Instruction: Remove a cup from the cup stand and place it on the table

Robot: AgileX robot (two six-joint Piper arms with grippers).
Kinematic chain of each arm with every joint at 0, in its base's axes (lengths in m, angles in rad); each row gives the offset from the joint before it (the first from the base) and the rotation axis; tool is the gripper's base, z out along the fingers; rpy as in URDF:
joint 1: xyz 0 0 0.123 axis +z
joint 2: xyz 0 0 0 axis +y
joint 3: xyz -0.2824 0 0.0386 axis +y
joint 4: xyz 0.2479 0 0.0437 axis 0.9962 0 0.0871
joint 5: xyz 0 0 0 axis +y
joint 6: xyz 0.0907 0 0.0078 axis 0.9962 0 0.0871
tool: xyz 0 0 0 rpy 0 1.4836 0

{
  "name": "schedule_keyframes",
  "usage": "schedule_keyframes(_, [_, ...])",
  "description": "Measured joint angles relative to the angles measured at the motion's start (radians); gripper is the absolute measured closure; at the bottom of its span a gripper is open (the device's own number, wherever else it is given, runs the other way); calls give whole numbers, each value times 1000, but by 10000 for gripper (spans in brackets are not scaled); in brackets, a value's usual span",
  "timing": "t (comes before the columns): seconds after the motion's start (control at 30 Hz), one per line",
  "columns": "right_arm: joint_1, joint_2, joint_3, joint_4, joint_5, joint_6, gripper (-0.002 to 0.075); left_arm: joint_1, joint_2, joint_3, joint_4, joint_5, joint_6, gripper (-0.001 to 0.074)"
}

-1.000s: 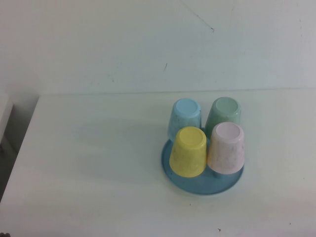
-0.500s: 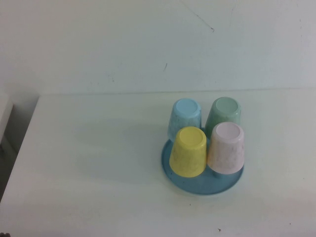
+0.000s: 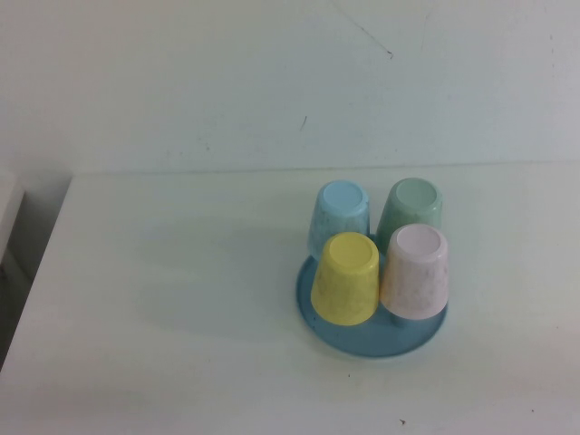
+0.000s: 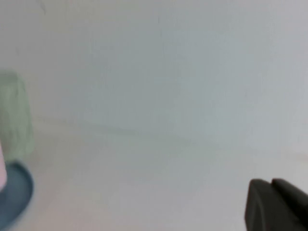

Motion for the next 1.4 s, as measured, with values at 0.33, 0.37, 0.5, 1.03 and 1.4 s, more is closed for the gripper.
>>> schedule_keyframes(0.33, [0,0,0,-15,-621,0,729,0,0,0,1,-483,-12,738])
schedule_keyframes(0.37, [0,0,0,-15,-663,-6,729,0,0,0,1,-517,-21,738])
schedule_keyframes(0.5, [0,0,0,37,-729,-48,729,0,0,0,-10,-620,-25,738])
schedule_keyframes(1.03, [0,77,-332,92,19,-64,729,0,120,-396,-88,209,-144,738])
schedule_keyframes(1.4, [0,498,-624,369,507,-328,729,0,508,-538,-94,536,14,738])
